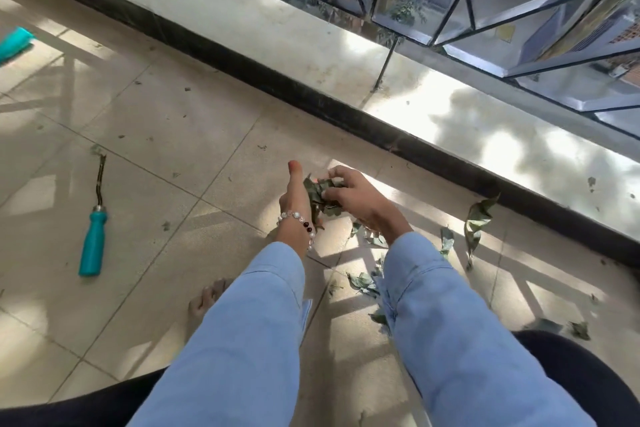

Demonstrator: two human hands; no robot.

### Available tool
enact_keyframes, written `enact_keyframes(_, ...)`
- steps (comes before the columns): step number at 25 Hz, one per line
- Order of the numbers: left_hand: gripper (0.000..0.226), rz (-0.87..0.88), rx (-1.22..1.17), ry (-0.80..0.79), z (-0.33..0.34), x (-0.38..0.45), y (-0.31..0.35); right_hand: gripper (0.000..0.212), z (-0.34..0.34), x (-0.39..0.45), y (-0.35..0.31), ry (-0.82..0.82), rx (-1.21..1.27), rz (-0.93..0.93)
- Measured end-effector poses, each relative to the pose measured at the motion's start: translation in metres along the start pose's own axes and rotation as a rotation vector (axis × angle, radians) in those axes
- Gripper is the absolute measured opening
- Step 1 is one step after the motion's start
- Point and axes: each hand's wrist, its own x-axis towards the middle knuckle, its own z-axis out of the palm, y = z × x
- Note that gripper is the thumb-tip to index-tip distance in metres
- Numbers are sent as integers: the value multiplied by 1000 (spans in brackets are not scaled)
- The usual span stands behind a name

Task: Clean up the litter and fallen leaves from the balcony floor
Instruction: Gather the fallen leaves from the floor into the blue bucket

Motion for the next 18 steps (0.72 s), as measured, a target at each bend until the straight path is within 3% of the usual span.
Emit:
enact_keyframes(3,60,-74,-107,-218,26,-23,8,14,-4,-9,-12,141,-383,-156)
enact_keyframes(6,41,-107,-233,-316,50,-47,10,27,-18,-21,-20,244,-504,-306)
enact_keyframes(9,43,7,-198,-360,70,-71,20,42,-42,-38,-30,234,-518,-365)
enact_keyframes(14,33,112,11,-359,106,-105,16,52,-96,-85,-53,115,-586,-253)
enact_keyframes(16,36,121,1,-330,120,-105,6,62,-118,-96,-40,170,-335,-249)
enact_keyframes(18,47,16,-83,-351,126,-94,-1,57,-143,-99,-3,438,41,-251)
